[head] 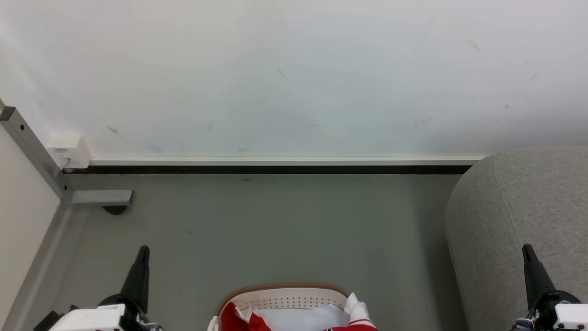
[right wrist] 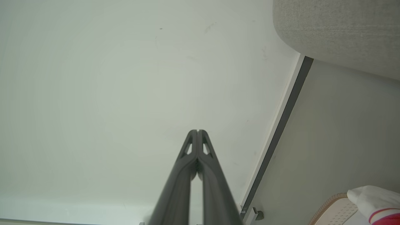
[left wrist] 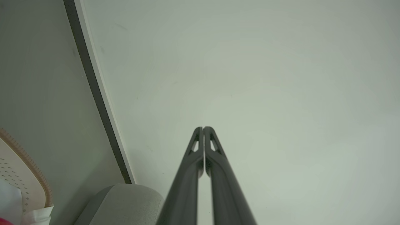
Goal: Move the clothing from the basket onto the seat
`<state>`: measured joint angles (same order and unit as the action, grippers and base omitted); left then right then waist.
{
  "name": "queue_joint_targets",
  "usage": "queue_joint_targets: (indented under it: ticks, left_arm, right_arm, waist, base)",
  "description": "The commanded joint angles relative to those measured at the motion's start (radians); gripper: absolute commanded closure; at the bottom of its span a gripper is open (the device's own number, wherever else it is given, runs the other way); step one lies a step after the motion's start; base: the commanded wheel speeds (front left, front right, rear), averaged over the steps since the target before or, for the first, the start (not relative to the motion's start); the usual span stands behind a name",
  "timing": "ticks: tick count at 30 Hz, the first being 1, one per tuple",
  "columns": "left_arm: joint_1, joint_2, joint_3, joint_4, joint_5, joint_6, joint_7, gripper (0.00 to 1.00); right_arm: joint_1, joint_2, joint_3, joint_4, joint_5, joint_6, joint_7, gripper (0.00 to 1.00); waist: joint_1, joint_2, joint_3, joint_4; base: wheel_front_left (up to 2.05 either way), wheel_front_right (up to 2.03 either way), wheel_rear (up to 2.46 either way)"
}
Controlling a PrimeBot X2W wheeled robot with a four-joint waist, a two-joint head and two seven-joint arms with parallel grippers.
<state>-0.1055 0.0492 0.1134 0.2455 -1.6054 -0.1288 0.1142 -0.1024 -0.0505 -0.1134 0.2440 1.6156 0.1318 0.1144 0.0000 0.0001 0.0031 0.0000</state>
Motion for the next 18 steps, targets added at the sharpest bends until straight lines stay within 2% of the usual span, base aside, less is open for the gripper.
queue_joint_targets:
  ticks: [1, 18]
  left_arm:
    - [-0.008, 0.002, 0.001, -0.001, -0.014, -0.005, 0.003, 1.00]
    - [-0.008, 0.002, 0.001, -0.001, -0.014, -0.005, 0.003, 1.00]
  right_arm:
    - [-0.013, 0.000, -0.003, 0.002, -0.006, -0.002, 0.001, 1.00]
    - [-0.013, 0.000, -0.003, 0.002, -0.006, -0.002, 0.001, 1.00]
  waist:
    - [0.0000, -0.0001, 0.000, 0.000]
    - [0.0000, -0.0001, 0.000, 0.000]
  base:
    - [0.00, 0.00, 0.00]
    - [0.00, 0.00, 0.00]
